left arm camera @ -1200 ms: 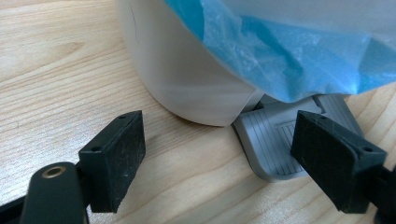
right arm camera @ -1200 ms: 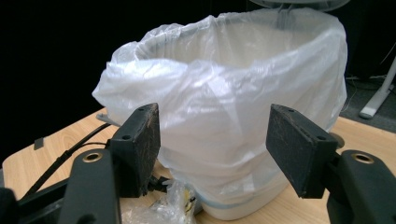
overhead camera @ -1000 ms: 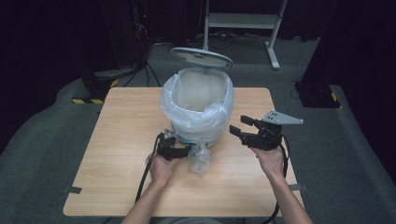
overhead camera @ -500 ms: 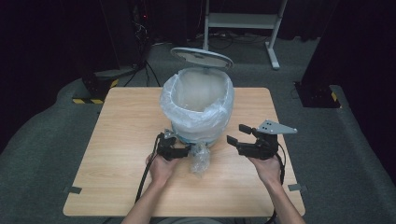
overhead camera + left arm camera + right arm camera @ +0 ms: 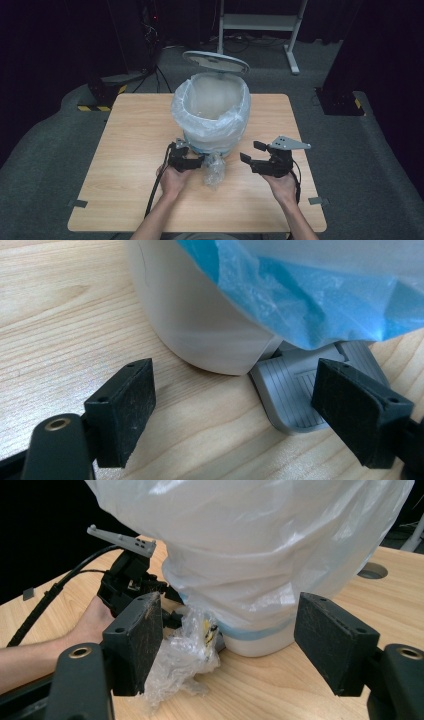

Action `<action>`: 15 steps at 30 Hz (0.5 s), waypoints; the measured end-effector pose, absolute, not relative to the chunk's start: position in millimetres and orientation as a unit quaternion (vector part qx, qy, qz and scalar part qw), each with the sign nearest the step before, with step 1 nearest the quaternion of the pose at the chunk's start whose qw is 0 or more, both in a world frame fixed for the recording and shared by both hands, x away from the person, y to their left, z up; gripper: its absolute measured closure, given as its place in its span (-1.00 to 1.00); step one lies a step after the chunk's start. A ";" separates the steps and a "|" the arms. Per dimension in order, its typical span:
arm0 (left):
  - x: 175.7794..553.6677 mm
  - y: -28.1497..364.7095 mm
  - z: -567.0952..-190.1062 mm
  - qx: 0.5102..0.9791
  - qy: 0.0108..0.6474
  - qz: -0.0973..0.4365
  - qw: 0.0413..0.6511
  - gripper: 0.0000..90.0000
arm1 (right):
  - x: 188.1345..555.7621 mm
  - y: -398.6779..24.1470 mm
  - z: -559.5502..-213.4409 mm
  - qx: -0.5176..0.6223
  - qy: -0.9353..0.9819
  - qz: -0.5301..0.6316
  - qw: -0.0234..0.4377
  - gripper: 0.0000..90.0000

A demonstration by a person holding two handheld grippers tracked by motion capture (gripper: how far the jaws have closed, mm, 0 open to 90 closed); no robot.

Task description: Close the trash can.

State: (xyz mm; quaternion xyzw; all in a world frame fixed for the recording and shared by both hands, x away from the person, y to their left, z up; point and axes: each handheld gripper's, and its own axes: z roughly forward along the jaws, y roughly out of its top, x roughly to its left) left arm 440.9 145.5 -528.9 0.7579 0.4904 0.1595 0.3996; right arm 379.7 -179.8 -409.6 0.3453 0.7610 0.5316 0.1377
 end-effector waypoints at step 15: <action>441.0 145.6 -528.8 0.760 0.487 0.159 0.400 -0.59 | 376.4 -165.2 -433.6 0.349 0.777 0.503 0.144 -0.42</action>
